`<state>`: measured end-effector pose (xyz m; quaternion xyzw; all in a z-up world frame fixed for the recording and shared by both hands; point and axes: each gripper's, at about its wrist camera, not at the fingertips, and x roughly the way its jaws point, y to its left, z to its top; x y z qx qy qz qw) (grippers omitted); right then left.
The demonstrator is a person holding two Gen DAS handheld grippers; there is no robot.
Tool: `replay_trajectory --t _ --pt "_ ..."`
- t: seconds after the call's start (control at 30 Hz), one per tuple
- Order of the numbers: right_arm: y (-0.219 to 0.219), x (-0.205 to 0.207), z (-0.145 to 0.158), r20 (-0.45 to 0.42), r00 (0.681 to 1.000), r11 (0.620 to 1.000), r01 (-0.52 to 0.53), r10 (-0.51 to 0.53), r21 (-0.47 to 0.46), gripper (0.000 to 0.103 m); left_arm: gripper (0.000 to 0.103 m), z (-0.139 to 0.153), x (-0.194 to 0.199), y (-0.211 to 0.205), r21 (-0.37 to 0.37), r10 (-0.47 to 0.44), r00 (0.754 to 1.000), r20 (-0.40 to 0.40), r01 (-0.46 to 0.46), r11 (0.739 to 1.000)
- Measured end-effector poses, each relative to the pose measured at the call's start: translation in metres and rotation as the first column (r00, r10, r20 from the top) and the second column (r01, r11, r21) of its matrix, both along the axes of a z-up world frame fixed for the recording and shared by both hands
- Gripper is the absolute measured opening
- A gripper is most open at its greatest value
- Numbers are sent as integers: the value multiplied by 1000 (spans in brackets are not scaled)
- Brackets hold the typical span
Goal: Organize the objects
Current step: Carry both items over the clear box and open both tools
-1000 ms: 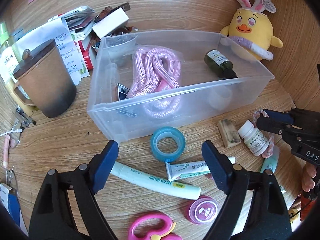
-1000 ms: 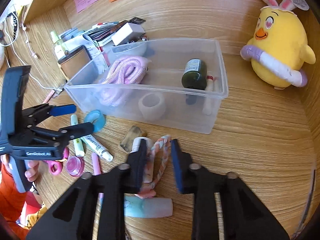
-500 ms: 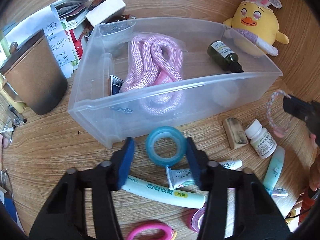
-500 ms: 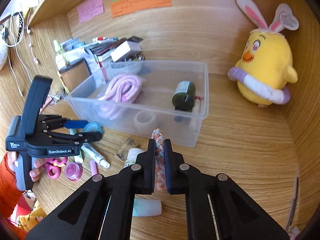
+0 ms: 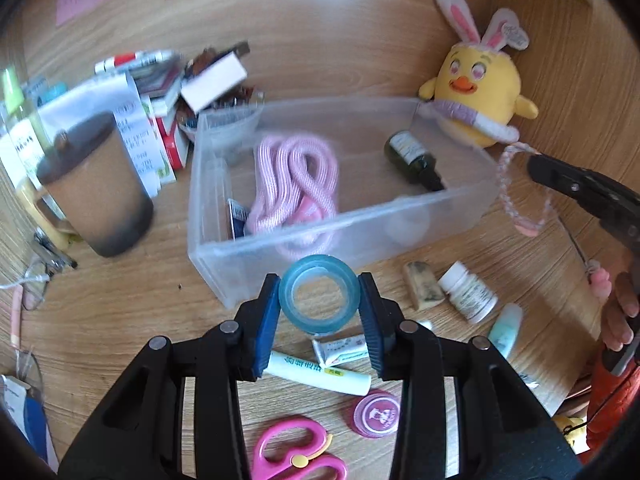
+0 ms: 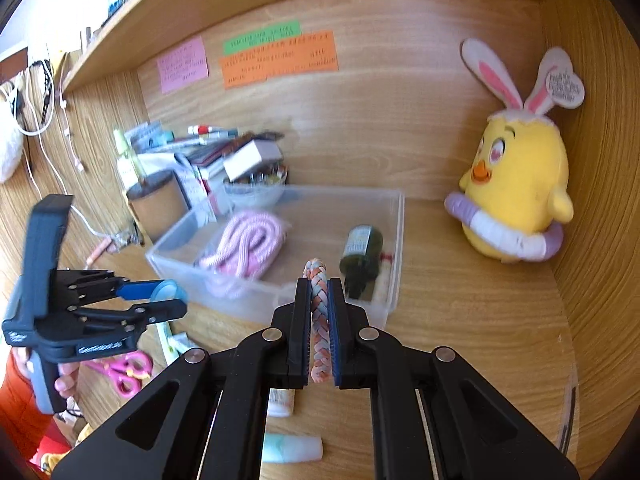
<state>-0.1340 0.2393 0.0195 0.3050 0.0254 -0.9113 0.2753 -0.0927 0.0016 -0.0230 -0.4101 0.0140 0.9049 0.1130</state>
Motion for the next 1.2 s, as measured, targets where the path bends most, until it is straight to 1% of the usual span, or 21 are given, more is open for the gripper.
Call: replay_trajectory --t 0.13,0.23,0.4,0.53,0.67,0.8,0.9,1.07,1.2 --pt "-2 -7 13 -34 999 1000 11 -12 -14 7 38 23 -7 2 11 10 997 -77 -9 1000" --pt "-5 -15 20 -57 998 1000 24 -25 -14 7 38 36 -10 -6 19 25 994 -106 -23 1000" --pt "-13 -28 27 -81 996 999 42 -42 -1 7 38 45 -23 -19 34 50 993 -107 -47 998" --pt "-21 -40 24 -72 997 999 40 -39 9 7 38 39 -36 -26 40 73 994 -83 -70 997" --pt "-31 -51 15 -51 998 999 37 -35 29 7 38 30 -50 -35 55 117 992 -53 -114 992" --pt "-44 -64 1 -14 1000 998 23 -22 58 7 38 22 -60 -38 56 131 991 -23 -130 990" --pt "-51 -73 -11 16 1000 996 11 -12 84 7 38 17 -63 -33 38 121 992 -20 -121 992" --pt "-56 -82 -30 90 996 994 -20 10 106 7 38 11 -69 -24 33 94 996 -4 -93 995" --pt "-58 -85 -40 126 992 991 -33 17 126 7 38 6 -73 -15 26 63 998 12 -63 998"
